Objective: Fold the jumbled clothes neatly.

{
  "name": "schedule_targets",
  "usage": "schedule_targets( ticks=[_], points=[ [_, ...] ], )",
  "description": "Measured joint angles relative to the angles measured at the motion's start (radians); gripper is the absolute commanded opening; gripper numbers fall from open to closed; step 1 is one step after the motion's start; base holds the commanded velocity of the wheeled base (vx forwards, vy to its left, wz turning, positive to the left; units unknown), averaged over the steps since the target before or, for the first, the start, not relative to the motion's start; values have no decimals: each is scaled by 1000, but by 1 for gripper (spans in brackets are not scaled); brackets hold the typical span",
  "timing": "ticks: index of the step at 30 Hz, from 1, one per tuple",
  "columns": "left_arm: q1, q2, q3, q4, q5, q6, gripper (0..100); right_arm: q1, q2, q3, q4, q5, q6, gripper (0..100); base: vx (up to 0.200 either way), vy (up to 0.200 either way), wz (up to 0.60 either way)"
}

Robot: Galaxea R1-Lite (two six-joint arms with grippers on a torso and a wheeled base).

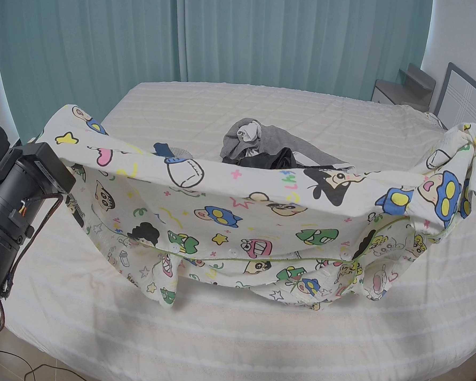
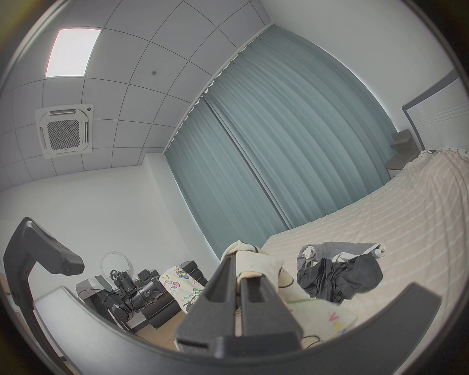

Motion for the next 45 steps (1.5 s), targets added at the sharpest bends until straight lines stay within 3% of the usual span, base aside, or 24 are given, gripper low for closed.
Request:
schedule_targets(
  ticks=[14, 41, 45],
  points=[
    [0, -23, 25, 0, 0, 0, 0, 0, -10, 6, 0, 0, 7, 0, -200, 0, 0],
    [0, -27, 48, 1, -2, -1, 0, 0, -20, 19, 1, 0, 6, 0, 0, 0, 0],
    [0, -27, 48, 1, -2, -2, 0, 0, -21, 22, 1, 0, 7, 0, 0, -200, 0]
  ],
)
